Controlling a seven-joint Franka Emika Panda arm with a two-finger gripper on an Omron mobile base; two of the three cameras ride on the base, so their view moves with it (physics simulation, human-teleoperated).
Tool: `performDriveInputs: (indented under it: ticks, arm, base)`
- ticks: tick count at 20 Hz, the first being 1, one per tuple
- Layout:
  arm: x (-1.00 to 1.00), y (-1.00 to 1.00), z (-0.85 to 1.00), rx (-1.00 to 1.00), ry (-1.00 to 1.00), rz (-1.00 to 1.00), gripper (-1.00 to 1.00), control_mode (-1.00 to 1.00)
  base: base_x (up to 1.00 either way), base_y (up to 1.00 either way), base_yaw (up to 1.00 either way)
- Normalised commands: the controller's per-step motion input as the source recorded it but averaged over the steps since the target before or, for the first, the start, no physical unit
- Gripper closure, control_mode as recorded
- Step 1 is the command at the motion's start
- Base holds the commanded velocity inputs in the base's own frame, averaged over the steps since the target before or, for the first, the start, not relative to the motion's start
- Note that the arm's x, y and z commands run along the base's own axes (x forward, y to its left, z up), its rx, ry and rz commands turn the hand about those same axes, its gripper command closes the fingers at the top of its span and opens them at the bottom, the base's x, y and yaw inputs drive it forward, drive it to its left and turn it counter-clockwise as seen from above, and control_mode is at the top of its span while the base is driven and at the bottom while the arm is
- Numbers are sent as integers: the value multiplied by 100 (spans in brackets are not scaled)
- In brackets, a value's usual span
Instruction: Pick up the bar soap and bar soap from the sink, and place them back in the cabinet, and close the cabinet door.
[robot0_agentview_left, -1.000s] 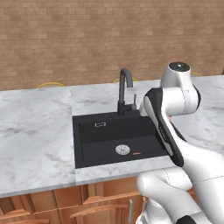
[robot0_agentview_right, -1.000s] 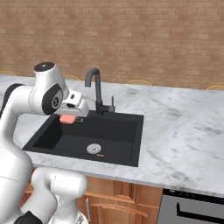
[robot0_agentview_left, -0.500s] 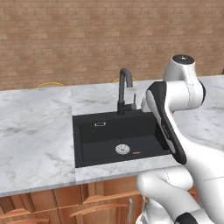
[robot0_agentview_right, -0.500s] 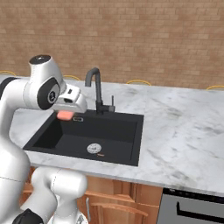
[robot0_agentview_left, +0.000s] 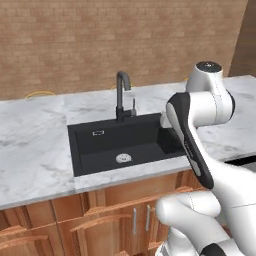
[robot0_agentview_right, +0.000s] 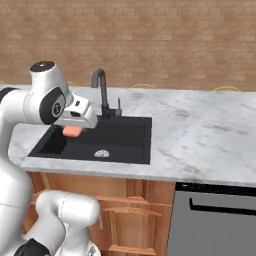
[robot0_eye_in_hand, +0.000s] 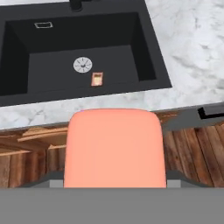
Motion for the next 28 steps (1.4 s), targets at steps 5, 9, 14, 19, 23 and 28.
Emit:
performDriveInputs:
  ticks: [5,9,14,19,23,28]
  arm:
    - [0,0,0,0,0,0,100,100]
    - [0,0,0,0,0,0,100,100]
    - [0,0,0,0,0,0,100,100]
    - [0,0,0,0,0,0,100,100]
    - [0,0,0,0,0,0,100,100]
    - [0,0,0,0,0,0,100,100]
  base:
    - [-13,-5,-50]
    - [0,-3,-59]
    - [0,-9,-62]
    - [0,-12,-63]
    - [1,-10,-64]
    - [1,-8,-64]
